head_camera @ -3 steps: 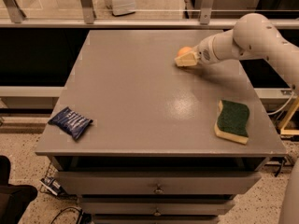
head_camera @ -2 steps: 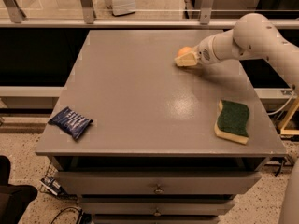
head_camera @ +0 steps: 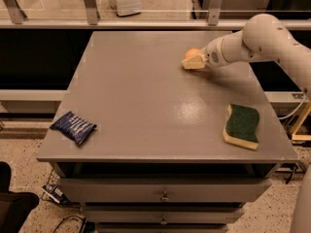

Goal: Move orange near rxbar blueberry

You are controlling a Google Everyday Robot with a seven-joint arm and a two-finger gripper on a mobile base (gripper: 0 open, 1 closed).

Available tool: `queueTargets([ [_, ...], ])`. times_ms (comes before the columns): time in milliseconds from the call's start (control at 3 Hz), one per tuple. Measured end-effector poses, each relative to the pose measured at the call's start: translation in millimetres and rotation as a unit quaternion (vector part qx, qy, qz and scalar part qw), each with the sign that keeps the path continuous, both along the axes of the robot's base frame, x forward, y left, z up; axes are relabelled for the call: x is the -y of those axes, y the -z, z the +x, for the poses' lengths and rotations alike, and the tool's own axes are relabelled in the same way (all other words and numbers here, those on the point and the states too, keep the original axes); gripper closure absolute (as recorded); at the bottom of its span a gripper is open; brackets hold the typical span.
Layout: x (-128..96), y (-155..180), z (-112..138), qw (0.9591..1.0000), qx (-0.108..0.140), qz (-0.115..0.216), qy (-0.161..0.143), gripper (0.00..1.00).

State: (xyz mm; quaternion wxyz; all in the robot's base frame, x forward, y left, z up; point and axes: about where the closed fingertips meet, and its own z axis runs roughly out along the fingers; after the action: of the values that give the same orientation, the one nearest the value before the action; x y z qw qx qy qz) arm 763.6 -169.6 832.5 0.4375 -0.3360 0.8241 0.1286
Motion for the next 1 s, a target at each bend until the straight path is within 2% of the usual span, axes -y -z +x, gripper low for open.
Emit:
queueTargets([
  [1000, -0.2, 0.0, 0.0, 1.0000, 0.000, 0.000, 0.000, 1.00],
])
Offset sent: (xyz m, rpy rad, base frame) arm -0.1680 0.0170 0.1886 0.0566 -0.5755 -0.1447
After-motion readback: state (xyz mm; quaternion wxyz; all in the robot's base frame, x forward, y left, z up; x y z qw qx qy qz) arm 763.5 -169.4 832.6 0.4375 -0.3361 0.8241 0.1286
